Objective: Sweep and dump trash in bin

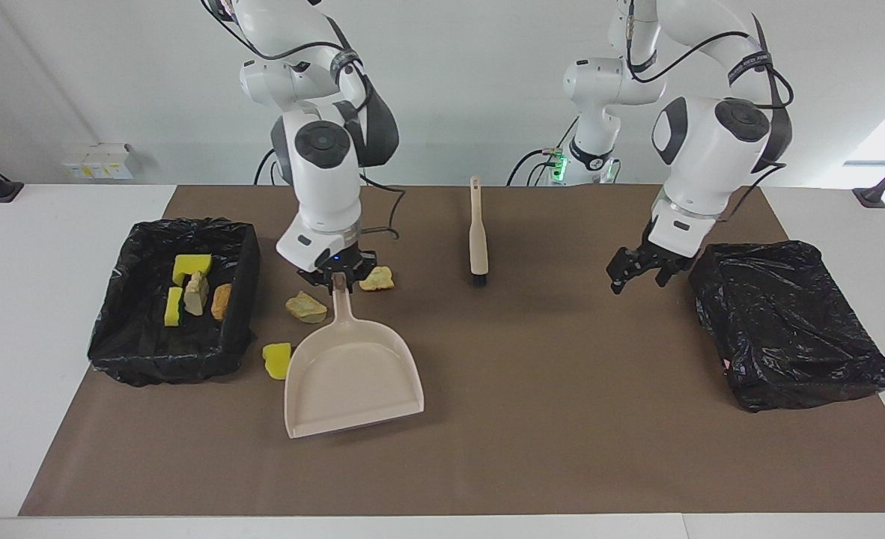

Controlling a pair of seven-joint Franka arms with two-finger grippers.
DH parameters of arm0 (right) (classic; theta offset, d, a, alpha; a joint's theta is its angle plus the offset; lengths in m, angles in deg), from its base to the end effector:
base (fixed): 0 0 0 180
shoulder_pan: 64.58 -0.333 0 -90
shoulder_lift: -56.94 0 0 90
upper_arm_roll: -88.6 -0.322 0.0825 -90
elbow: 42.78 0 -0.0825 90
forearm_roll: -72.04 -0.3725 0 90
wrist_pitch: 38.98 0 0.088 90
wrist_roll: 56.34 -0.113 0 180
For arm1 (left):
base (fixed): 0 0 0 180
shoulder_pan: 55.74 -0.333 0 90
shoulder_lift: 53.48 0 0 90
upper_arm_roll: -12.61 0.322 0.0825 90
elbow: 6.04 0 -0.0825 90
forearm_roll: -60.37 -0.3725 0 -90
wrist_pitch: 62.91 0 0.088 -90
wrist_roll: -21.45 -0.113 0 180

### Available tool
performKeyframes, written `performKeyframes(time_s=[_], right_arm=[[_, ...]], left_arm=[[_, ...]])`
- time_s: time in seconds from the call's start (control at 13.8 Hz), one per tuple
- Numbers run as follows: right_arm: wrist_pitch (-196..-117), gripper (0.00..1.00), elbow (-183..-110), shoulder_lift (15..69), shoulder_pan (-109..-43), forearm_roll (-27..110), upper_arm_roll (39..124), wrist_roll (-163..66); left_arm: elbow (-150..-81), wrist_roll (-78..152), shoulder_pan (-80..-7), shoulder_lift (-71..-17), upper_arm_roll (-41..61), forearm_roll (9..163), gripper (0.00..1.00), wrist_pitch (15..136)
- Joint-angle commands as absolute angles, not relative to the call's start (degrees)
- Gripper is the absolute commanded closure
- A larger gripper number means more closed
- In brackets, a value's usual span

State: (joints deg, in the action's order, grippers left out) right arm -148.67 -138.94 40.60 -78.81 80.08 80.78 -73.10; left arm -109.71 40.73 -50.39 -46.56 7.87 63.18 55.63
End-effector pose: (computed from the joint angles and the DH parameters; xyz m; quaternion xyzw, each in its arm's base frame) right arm 0.5887 0.2189 0.4371 0.9963 0.0689 -0.0062 0.0512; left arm 0.5917 -0.1062 0.4895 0.9931 0.0907 0.0603 0.0440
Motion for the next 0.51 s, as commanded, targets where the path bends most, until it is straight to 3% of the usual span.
performKeyframes(time_s=[0.0, 0.44], right_arm=[[-149.53, 1.00, -131.31, 33.85, -83.99, 79.07, 81.04, -82.93], [-154.55, 1.00, -120.05, 22.42, -94.46, 79.51, 81.13, -101.24]], left_arm=[[-102.82, 39.91, -53.27, -42.23, 7.16, 60.46, 0.00, 53.29], [-102.55, 34.65, -55.21, -42.31, 7.24, 59.22, 0.00, 50.48]])
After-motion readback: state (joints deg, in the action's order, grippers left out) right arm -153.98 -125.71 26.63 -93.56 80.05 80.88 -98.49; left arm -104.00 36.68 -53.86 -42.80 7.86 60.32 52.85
